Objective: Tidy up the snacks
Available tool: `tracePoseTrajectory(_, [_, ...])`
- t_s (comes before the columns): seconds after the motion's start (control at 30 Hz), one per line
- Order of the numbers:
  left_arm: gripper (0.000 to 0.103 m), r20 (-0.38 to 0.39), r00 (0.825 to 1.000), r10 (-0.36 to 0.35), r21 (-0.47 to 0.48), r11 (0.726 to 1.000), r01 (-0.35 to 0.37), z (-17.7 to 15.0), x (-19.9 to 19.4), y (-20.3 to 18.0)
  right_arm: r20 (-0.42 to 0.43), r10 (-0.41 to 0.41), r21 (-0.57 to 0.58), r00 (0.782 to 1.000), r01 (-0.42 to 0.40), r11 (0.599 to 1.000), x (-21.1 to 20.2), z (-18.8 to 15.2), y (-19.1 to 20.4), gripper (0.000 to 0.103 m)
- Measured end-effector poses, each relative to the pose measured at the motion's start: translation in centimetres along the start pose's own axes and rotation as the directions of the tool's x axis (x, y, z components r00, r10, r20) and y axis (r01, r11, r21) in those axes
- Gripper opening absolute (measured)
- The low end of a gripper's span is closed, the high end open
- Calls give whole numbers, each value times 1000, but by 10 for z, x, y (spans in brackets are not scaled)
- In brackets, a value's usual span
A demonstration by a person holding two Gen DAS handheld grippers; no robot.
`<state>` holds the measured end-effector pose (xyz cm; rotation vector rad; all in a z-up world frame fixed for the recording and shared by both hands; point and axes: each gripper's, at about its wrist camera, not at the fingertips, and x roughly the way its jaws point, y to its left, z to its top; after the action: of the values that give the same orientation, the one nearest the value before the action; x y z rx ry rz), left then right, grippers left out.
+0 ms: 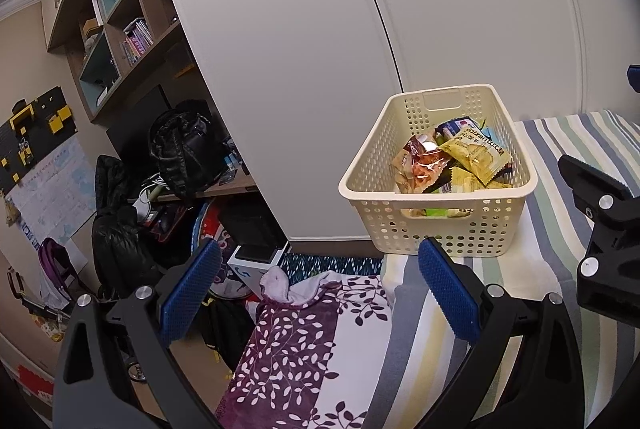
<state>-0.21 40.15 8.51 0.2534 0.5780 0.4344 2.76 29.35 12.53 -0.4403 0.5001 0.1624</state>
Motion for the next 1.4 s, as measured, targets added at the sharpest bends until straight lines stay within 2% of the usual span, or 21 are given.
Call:
tracePoseTrajectory(0.53, [100,-1,1000,-21,27,999,21,3,6,-8,-21,3,14,1000,-3,1000,15,-1,-3,98])
tracePoseTrajectory(0.83, [100,-1,1000,-28,39,999,28,5,9,-12,-44,52,46,998,-50,998,24,-2,-6,98])
tracePoseTrajectory(1.2, [100,1,999,-35,50,998,35,7,9,-15,-39,44,52,998,-42,998,25,-4,-9,98])
tracePoseTrajectory(1.4, [100,3,999,-45,56,997,45,8,4,-19,-63,45,76,997,-40,996,26,-5,-18,98])
